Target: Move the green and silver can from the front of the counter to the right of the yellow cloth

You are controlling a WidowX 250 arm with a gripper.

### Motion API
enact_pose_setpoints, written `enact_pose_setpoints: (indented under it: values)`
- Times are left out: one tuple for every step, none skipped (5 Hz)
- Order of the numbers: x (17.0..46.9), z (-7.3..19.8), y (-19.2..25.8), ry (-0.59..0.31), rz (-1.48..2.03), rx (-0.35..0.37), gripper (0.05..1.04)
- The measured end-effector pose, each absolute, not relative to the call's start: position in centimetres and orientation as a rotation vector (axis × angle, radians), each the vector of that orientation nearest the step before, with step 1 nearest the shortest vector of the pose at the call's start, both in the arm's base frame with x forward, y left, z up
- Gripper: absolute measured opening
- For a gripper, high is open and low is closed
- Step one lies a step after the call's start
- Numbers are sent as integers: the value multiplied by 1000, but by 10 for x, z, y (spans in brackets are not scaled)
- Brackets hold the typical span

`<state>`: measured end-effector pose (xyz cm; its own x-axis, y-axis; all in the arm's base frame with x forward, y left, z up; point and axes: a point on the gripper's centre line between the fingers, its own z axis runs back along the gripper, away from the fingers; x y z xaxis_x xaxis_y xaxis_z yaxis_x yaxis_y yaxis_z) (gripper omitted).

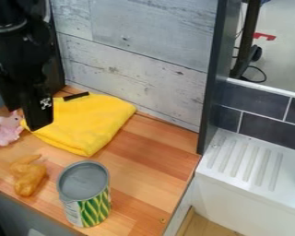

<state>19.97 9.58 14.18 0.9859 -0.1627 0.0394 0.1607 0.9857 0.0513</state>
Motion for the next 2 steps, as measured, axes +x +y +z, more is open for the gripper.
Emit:
enact_pose_setpoints:
  values:
    - [197, 136, 94, -24, -165, 35, 1000]
    - [176, 132, 82, -31, -194, 20, 1000]
